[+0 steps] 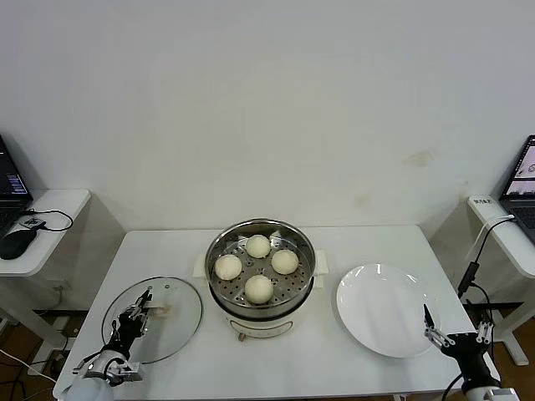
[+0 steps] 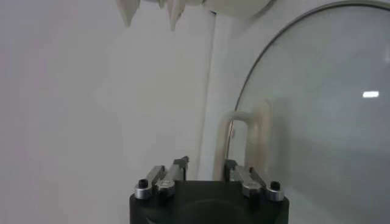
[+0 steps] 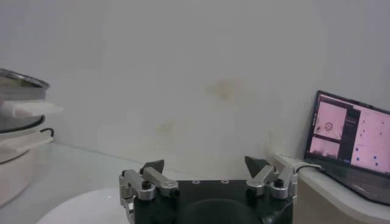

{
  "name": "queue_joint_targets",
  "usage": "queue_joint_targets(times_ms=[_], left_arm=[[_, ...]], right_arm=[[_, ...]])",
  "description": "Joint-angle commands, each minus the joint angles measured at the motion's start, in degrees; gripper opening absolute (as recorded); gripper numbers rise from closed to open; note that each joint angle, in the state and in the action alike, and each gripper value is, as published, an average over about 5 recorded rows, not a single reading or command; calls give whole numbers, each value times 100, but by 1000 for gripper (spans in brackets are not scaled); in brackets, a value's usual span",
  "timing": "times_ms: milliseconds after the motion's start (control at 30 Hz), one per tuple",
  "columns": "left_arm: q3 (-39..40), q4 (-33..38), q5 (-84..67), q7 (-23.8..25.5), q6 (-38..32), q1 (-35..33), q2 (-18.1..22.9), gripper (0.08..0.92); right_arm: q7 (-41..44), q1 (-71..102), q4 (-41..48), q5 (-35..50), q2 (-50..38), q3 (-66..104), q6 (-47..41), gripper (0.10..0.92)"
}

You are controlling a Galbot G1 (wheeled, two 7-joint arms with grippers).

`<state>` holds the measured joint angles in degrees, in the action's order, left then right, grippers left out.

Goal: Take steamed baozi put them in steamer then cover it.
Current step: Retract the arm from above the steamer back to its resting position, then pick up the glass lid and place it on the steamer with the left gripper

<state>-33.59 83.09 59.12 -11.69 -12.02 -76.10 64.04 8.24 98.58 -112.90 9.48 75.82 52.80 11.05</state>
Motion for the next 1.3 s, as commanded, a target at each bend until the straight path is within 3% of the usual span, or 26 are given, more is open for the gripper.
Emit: queue_joint_targets(times_ms=[33, 267, 500, 667, 833, 1033, 1300], left_arm=[[-294, 552, 172, -717, 31, -471, 9, 192], [-931, 1684, -31, -701, 612, -1170, -150, 144], [-1713, 2504, -357, 198, 961, -1345, -657, 144], [-1799, 2946, -648, 846, 1097, -1214, -1147, 144], [-1331, 3479, -963, 1357, 1572, -960, -1520, 144], [-78, 3940, -1126, 1587, 2416, -258, -1769, 144], [1599, 3903, -859, 1745, 3005, 765, -1520, 144]], right_arm=[[4, 7, -18, -10, 7, -37, -11, 823], [17, 38, -52, -80, 13, -90, -16, 823], [32, 38, -70, -139, 12, -164, 0, 823], [44, 62, -105, -193, 10, -205, 8, 823], [53, 65, -53, -419, 36, -277, 69, 823], [93, 51, 36, -704, 103, -456, 151, 823], [95, -70, 192, -1119, 288, -679, 238, 823]])
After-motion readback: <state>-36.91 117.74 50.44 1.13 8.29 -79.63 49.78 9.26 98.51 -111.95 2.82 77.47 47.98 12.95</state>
